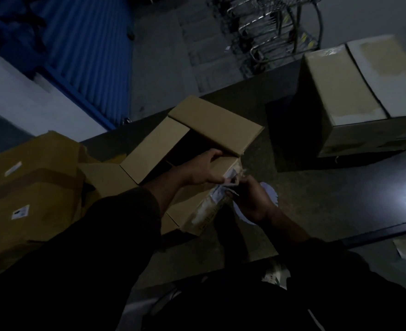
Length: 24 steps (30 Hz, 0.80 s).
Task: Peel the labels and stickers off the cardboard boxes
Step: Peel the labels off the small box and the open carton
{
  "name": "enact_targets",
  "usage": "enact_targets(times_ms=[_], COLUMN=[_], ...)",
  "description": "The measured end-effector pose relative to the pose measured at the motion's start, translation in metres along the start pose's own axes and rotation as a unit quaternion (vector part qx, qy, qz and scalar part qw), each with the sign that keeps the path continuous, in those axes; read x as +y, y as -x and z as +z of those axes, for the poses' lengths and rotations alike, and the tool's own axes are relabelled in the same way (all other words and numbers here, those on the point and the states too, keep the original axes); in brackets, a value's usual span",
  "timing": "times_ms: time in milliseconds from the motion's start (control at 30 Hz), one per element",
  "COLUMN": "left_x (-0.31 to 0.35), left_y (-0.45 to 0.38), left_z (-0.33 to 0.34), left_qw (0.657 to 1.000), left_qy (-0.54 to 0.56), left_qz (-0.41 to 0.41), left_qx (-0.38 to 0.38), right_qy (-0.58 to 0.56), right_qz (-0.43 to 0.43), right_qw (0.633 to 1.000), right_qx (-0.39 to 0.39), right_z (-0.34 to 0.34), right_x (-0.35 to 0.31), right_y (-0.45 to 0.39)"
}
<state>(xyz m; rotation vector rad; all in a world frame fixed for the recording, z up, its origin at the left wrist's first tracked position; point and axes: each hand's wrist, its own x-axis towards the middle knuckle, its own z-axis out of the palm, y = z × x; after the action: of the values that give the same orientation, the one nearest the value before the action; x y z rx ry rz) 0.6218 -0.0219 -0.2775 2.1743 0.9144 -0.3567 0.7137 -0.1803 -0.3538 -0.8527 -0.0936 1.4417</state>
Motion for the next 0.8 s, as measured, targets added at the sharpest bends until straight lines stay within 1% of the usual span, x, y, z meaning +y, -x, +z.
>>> enact_targets(times_ms=[133,267,467,533,633,733,800], left_x=[-0.005,-0.006,-0.003,-0.003,0.000,0.000,-0.004], left_y=[0.000,0.000,0.002,0.003,0.008,0.016,0.022], left_z=[0.000,0.001,0.001,0.001,-0.002,-0.006,-0.004], left_qw=[1.000,1.000,0.999,0.999,0.995,0.977,0.966], left_qy=[-0.005,-0.014,-0.036,-0.049,-0.086,-0.197,-0.244], left_qz=[0.005,0.006,0.010,0.014,0.033,0.051,0.057], left_qx=[-0.007,-0.006,-0.005,-0.009,-0.029,-0.060,-0.068], right_qy=[-0.026,-0.036,-0.018,0.012,0.098,0.113,0.181], right_qz=[0.035,0.025,0.009,0.012,-0.019,0.004,0.001], right_qw=[0.999,0.999,1.000,1.000,0.994,0.993,0.983], right_qx=[-0.014,-0.015,0.013,0.016,0.033,0.032,0.040], right_z=[-0.007,-0.006,-0.002,0.000,0.006,0.012,0.005], right_x=[0.004,0.002,0.008,0.009,0.010,0.010,0.009], right_y=[0.003,0.007,-0.003,-0.003,-0.005,-0.002,0.000])
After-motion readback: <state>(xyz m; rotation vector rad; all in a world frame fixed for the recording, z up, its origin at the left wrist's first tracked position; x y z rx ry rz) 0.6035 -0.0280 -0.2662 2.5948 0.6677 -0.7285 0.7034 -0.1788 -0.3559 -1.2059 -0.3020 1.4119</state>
